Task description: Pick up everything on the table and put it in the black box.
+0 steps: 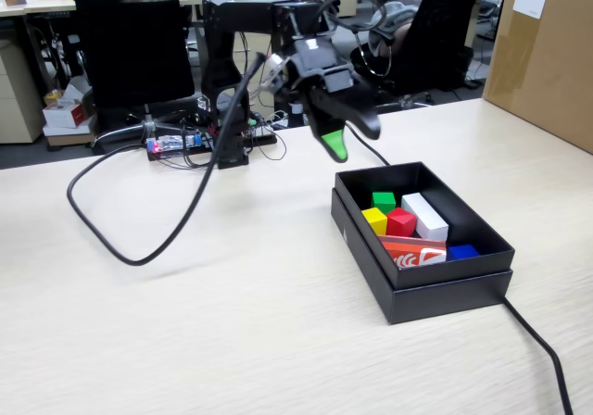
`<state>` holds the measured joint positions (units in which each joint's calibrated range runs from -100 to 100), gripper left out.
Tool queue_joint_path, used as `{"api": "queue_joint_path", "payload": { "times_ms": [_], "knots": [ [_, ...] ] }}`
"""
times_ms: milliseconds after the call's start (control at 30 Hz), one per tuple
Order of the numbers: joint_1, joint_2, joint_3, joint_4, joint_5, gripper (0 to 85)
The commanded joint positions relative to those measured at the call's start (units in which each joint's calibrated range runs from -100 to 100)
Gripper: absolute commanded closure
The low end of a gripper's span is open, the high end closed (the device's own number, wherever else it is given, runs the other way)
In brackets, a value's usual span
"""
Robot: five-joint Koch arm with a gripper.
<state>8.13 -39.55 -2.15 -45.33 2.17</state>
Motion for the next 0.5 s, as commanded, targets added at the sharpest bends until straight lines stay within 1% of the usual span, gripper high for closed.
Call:
{"api": "queue_joint_path", "payload": {
  "times_ms": [0,167,200,333,467],
  "knots": [
    [-2.7,-10.2,-4.7,9.9,-1.6,39.4],
    [-4.3,-17.5,-19.0,15.6,-2.0,39.0],
    [-4.4,-22.5,-28.7,21.4,-2.1,38.8],
    [-4.8,-31.7,-44.9,29.7,-2.5,38.6],
    [-4.5,-35.6,-56.7,36.7,-2.3,37.0]
  ]
}}
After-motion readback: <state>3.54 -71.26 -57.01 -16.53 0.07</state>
